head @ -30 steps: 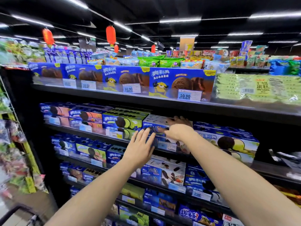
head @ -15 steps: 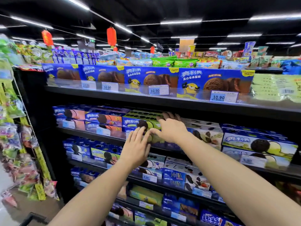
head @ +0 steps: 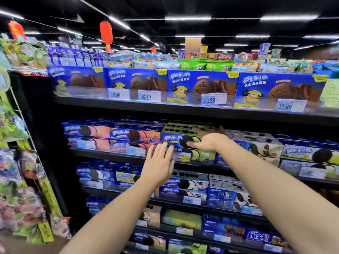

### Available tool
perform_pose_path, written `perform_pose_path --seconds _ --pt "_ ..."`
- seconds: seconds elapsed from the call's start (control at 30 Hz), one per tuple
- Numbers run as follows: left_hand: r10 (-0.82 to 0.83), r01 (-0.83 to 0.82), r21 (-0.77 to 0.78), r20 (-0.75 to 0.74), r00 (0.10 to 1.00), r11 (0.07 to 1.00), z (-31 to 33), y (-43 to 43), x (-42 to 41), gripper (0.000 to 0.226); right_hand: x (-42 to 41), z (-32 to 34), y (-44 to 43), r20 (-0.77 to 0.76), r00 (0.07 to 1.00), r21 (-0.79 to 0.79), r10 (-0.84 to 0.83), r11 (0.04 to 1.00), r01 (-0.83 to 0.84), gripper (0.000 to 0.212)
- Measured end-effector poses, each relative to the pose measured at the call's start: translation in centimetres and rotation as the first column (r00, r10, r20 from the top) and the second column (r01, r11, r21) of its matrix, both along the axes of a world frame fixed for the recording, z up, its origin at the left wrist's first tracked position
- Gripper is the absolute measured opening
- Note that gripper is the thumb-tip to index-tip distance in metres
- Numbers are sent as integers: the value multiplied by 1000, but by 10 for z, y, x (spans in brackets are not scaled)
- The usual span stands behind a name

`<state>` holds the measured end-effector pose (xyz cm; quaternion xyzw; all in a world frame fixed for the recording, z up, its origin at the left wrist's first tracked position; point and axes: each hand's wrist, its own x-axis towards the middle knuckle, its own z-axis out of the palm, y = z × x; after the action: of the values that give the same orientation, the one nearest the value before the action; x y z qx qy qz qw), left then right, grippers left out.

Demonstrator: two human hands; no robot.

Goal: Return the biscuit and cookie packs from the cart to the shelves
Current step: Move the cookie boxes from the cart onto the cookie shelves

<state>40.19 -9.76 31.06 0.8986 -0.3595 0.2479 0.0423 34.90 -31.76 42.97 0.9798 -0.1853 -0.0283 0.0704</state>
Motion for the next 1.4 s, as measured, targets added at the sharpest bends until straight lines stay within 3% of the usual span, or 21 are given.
perform_pose_path --seconds 0.13,0.3,0.53,0.7,0.8,1.17,1.4 --pt "-24 25 -3 24 999 1000 3 8 2 61 -1 -6 9 88 996 9 14 1000 -15 90" --pt "-2 3 -36 27 1000 999 7 33 13 62 23 -18 59 256 942 -102 218 975 -198 85" --pt "100 -100 -108 -13 995 989 11 87 46 61 73 -17 126 234 935 -78 268 963 -257 79" --pt "157 -163 -81 -81 984 983 10 113 71 64 94 -3 142 61 985 60 161 985 -164 80" --pt "164 -166 -19 -103 981 986 11 119 80 65 95 -1 146 -6 991 64 134 989 -133 79" --pt "177 -179 -6 -139 974 984 6 128 79 68 102 -12 142 45 984 -22 175 985 -174 70" --pt "275 -269 68 -105 956 961 26 160 35 64 75 -27 168 284 897 -97 338 941 -324 67"
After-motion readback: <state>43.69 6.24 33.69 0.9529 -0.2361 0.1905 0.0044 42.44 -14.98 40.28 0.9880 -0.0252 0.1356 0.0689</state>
